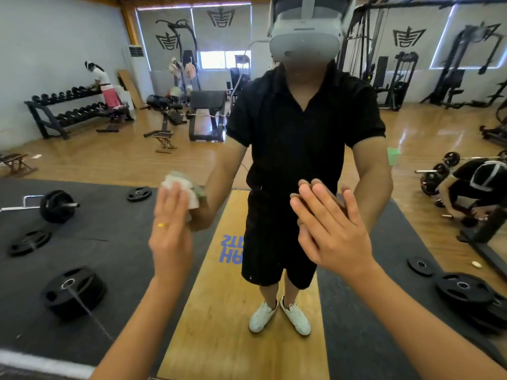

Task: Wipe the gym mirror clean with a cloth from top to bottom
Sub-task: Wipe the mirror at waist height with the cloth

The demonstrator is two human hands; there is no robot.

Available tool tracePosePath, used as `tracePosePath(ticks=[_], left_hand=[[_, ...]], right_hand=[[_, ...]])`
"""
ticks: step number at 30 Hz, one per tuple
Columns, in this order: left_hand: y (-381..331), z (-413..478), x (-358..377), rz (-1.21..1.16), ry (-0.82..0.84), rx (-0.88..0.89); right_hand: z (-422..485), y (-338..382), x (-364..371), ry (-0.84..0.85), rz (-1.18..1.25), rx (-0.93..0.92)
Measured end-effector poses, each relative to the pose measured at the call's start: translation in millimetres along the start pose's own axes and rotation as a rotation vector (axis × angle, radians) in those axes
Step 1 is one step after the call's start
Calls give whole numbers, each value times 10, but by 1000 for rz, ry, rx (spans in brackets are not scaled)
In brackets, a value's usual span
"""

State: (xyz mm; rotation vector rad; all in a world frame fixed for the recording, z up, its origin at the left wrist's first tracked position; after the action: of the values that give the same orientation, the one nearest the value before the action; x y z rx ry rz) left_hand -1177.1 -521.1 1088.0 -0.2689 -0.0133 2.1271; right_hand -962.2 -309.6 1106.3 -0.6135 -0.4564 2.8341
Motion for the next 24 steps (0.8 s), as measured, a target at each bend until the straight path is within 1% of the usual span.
tracePosePath(ticks=[3,4,5,6,8,10,12,13,15,19,22,24], left_hand=[[10,-58,82,-69,-64,-302],[-112,-74,102,-98,-67,-361],[-272,-117,112,-121,-58,-377],[-434,-202,120,-149,-36,-362],[-731,-420,137,-241,64,-270],[-945,-588,125,-288,158,-95],[-984,-651,114,-248,168,78],[-936,-640,112,-233,152,111],[-755,-588,105,-231,127,81],[-384,-517,137,-199,20,-83],[-565,-483,210,-203,-24,-209],[-815,-482,229,-228,-31,-249]], right_hand=[[-6,9,9,-11,-13,3],[0,2,11,-17,-15,3],[2,3,9,-19,-18,3],[2,9,9,-17,-18,5],[-3,13,7,-14,-21,7],[-5,13,0,-17,-32,10],[-3,16,0,-17,-37,12],[-3,16,-1,-14,-39,12],[0,15,1,-7,-41,13],[0,15,4,-4,-45,19],[2,10,12,-8,-39,12],[-7,4,14,-9,-40,4]])
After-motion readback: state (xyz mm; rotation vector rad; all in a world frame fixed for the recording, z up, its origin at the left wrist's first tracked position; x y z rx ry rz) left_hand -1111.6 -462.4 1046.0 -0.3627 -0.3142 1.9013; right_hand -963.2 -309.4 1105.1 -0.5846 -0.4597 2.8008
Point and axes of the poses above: each hand's wrist, its own z-axis towards the middle knuckle, its own x-axis out of the palm, y = z × x, the point moved 3 cm from there along z, towards the middle knuckle, and after that the axes turned 15 degrees about z, right-handed, at the moved point
